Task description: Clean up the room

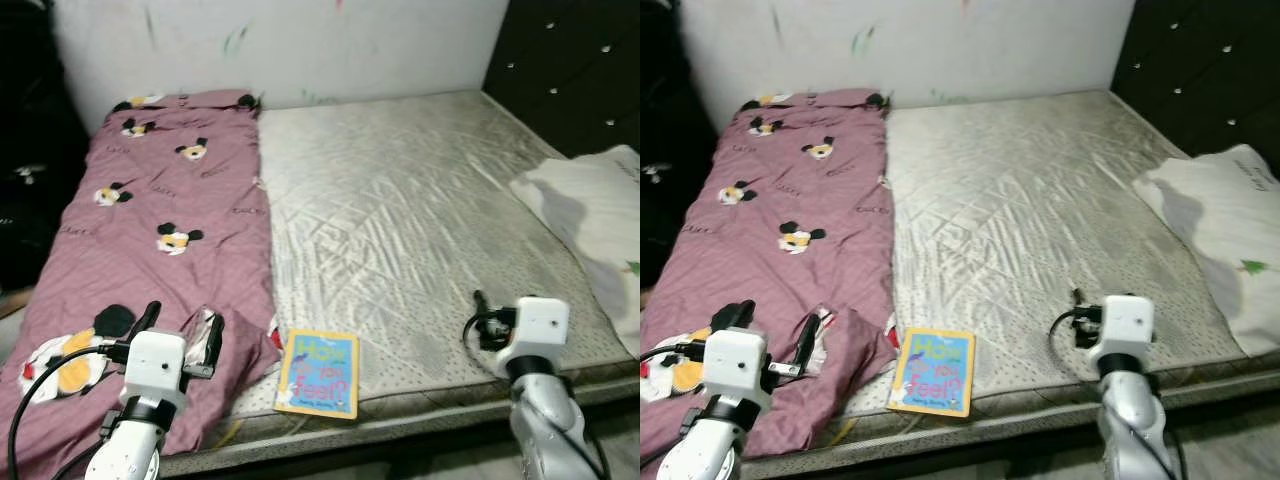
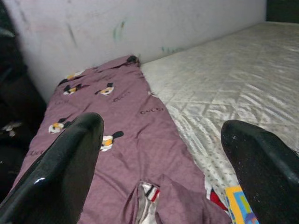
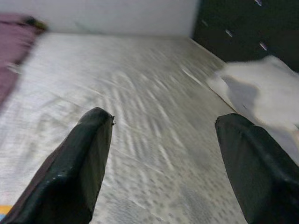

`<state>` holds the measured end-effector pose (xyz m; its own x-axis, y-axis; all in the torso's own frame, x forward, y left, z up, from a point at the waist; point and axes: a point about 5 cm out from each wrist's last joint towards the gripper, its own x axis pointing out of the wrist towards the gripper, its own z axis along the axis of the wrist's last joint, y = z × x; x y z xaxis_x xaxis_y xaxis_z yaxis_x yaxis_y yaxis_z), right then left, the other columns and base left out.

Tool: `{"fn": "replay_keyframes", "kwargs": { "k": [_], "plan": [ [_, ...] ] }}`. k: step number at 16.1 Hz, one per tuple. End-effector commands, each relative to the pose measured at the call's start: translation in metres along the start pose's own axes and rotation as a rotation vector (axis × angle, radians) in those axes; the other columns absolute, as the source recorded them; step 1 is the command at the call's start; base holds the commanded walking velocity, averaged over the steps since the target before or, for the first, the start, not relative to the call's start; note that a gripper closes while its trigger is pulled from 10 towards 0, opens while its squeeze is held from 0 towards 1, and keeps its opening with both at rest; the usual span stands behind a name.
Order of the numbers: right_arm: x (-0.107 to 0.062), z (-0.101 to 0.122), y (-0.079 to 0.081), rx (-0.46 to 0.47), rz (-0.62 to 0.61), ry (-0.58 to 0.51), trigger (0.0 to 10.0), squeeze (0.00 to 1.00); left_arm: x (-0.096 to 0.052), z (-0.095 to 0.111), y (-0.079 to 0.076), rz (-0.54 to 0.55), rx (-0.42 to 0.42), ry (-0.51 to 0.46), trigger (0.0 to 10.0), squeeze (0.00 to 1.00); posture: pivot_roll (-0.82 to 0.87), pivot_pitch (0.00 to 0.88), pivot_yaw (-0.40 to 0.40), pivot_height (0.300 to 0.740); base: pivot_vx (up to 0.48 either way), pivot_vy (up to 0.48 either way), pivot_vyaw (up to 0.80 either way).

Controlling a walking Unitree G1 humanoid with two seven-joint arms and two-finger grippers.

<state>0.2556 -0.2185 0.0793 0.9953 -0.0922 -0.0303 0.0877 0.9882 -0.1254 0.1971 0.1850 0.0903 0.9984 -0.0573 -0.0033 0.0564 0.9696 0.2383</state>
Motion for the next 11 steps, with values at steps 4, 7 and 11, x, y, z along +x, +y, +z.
{"fn": "replay_keyframes", "kwargs": {
  "k": [4,7,11],
  "plan": [
    [0.000,0.028,0.018,0.038,0.099,-0.074,10.0,0.00,0.005,0.002,0.009,0.067,0.033,0.001,10.0,0.00,-0.01,0.000,0.031,0.740,0.000,0.000,0.00],
    [-0.002,0.034,0.029,0.006,0.147,-0.089,10.0,0.00,0.014,0.008,0.000,0.067,0.023,-0.012,10.0,0.00,-0.01,0.000,0.038,0.740,0.000,0.000,0.27],
    [-0.001,0.037,0.034,0.040,0.147,-0.081,10.0,0.00,0.025,0.015,-0.008,0.029,-0.022,-0.032,10.0,0.00,-0.01,0.000,0.037,0.740,0.000,0.000,0.71]
  ]
}}
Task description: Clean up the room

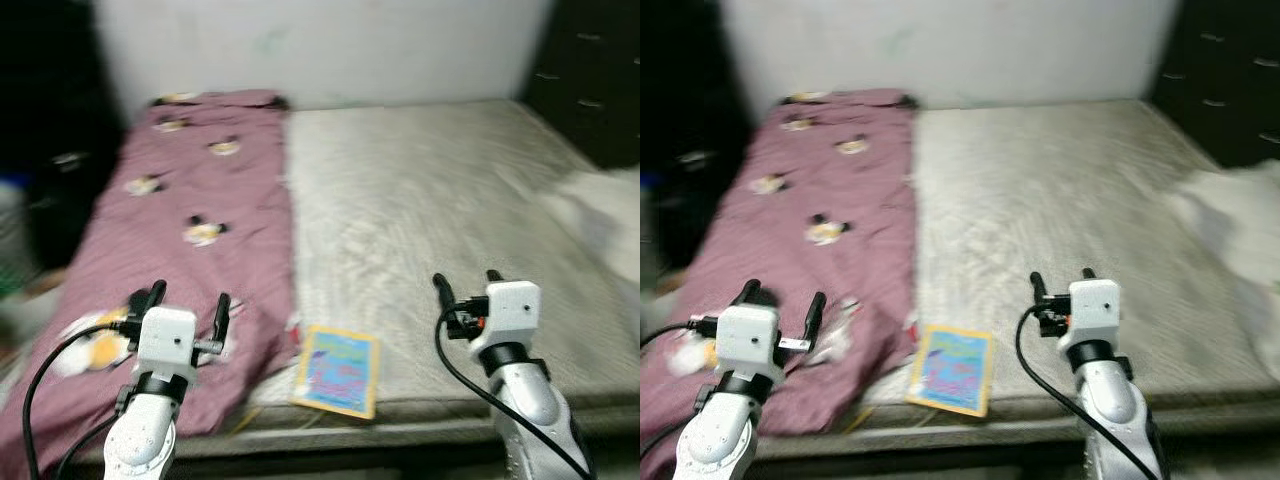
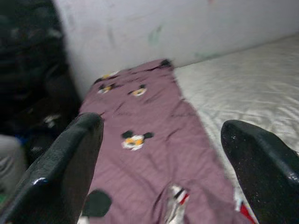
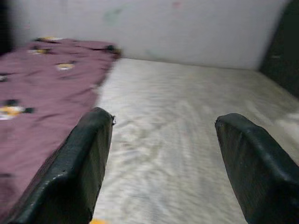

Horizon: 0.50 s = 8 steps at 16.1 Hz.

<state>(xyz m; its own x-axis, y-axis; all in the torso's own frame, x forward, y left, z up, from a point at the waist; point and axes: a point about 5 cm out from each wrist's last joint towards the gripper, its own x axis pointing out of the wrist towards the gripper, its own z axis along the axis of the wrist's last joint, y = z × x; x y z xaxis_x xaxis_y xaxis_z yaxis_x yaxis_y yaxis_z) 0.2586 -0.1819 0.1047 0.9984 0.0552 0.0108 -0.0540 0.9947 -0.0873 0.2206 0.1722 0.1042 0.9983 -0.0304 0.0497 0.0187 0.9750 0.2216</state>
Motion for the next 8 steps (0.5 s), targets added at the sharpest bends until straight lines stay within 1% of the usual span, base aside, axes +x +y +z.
{"fn": "replay_keyframes", "kwargs": {
  "k": [1,4,8],
  "plan": [
    [0.0031,0.0083,-0.0011,0.006,-0.009,-0.023,10.0,0.00,0.0023,0.0007,-0.0065,-0.027,-0.014,0.007,10.0,0.00,-0.01,0.003,0.035,0.740,0.000,0.000,0.00],
    [0.0062,0.0106,-0.0032,0.017,-0.032,-0.024,10.0,0.00,0.0039,0.0000,-0.0092,-0.037,-0.022,0.018,10.0,0.00,-0.01,0.014,0.037,0.740,0.000,0.000,0.00],
    [0.0080,0.0123,-0.0008,0.022,-0.041,-0.025,10.0,0.00,0.0109,0.0025,-0.0107,-0.043,-0.028,0.019,10.0,0.00,-0.02,0.023,0.046,0.740,0.000,0.000,0.00]
  ]
}}
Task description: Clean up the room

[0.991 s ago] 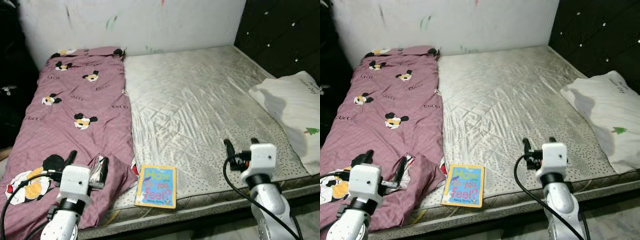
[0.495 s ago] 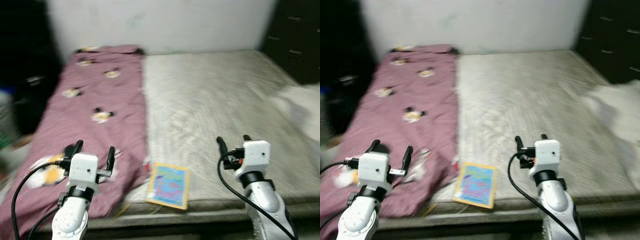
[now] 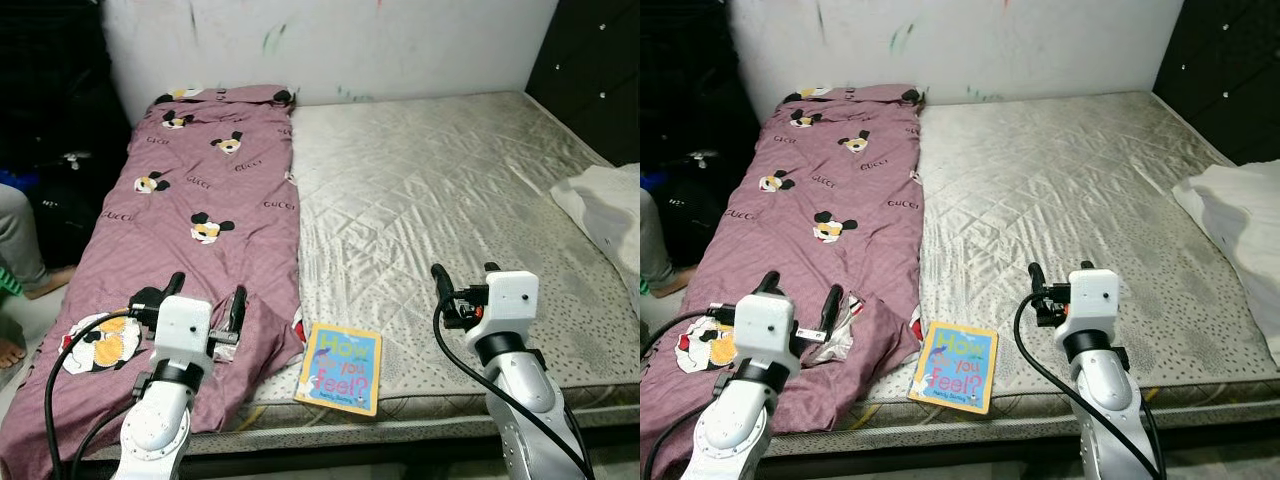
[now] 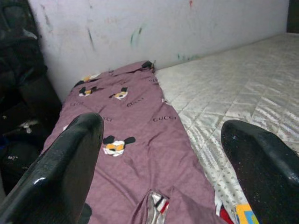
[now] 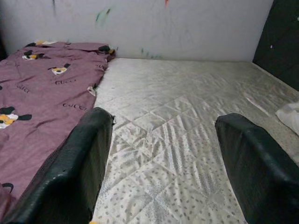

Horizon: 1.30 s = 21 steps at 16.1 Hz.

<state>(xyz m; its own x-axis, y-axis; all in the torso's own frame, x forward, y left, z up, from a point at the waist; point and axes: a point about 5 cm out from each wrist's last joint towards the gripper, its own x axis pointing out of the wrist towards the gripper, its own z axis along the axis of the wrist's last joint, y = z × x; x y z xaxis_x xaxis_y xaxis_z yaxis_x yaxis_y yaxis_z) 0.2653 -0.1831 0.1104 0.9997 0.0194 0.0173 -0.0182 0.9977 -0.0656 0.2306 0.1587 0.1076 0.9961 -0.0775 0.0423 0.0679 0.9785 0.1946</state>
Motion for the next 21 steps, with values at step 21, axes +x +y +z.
{"fn": "replay_keyframes", "kwargs": {
  "k": [21],
  "plan": [
    [0.008,0.011,0.004,-0.017,-0.009,-0.026,10.0,0.00,0.008,-0.008,0.003,0.010,-0.099,0.075,10.0,0.00,-0.02,0.028,0.044,0.740,0.000,-0.054,-0.05]
  ]
}}
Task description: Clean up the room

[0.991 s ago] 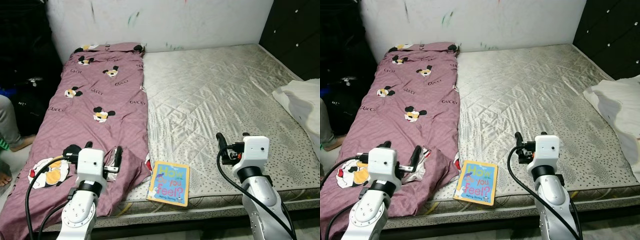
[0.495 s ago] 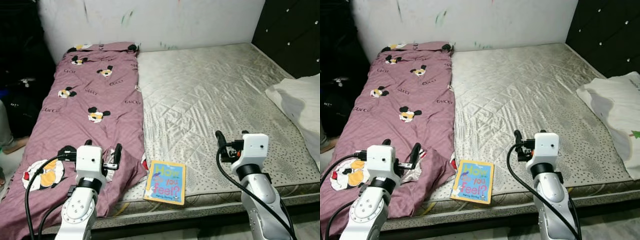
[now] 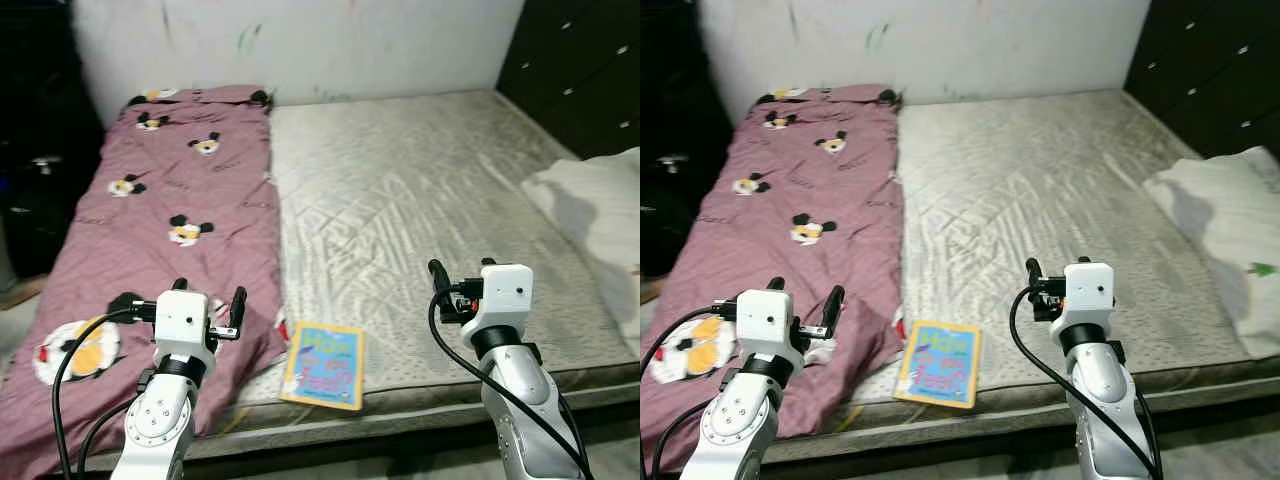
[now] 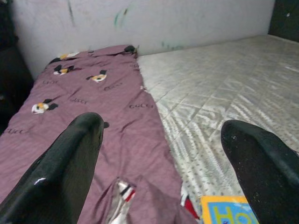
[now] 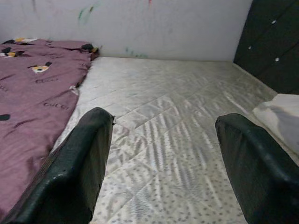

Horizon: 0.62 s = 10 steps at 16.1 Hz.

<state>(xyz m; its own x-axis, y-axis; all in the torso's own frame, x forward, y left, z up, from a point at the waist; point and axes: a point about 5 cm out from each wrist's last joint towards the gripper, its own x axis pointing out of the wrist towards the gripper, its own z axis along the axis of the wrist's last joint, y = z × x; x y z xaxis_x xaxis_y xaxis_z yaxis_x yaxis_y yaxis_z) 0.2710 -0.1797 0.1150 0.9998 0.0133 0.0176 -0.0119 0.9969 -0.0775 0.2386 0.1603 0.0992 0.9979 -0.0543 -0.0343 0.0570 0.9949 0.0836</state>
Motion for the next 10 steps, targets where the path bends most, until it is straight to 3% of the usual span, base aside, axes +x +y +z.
{"fn": "replay_keyframes", "kwargs": {
  "k": [1,10],
  "plan": [
    [0.0018,0.0059,0.0007,-0.005,-0.004,-0.026,10.0,0.00,0.0013,0.0017,0.0023,0.000,0.010,-0.008,10.0,0.00,-0.02,0.028,0.044,0.740,0.000,-0.266,0.00],
    [0.0056,0.0082,0.0012,-0.006,-0.002,-0.038,10.0,0.00,0.0048,0.0022,0.0028,0.013,0.007,-0.014,10.0,0.00,-0.03,0.016,0.042,0.740,0.000,-0.270,0.00]
  ]
}}
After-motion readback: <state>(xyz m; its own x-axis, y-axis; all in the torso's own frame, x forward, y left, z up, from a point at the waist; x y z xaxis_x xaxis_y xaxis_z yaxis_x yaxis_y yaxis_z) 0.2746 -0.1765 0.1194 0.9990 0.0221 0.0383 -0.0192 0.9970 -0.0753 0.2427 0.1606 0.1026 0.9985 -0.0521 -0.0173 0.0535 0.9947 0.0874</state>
